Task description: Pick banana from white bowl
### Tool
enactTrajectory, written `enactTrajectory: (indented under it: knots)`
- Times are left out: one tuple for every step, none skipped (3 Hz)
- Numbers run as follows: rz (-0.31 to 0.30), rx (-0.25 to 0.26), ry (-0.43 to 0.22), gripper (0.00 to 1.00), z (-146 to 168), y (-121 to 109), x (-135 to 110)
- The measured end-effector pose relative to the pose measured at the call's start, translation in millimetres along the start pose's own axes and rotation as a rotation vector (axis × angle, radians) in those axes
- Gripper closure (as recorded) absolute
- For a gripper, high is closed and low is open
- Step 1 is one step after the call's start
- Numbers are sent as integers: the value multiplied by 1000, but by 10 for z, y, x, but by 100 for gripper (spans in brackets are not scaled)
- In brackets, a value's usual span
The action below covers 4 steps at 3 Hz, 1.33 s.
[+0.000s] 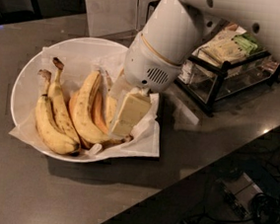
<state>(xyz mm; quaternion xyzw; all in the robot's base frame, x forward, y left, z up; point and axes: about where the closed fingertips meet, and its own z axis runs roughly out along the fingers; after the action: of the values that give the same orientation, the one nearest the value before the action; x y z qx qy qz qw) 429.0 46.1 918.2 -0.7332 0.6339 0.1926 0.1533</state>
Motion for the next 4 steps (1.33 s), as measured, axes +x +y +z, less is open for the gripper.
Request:
enactTrajectory:
  knots:
    - [21, 8, -15, 31, 26, 58, 64]
    - [42, 22, -22, 31, 47, 26, 151]
    - [63, 42, -21, 32, 53, -71, 269]
    - [86, 63, -26, 32, 55, -156, 389]
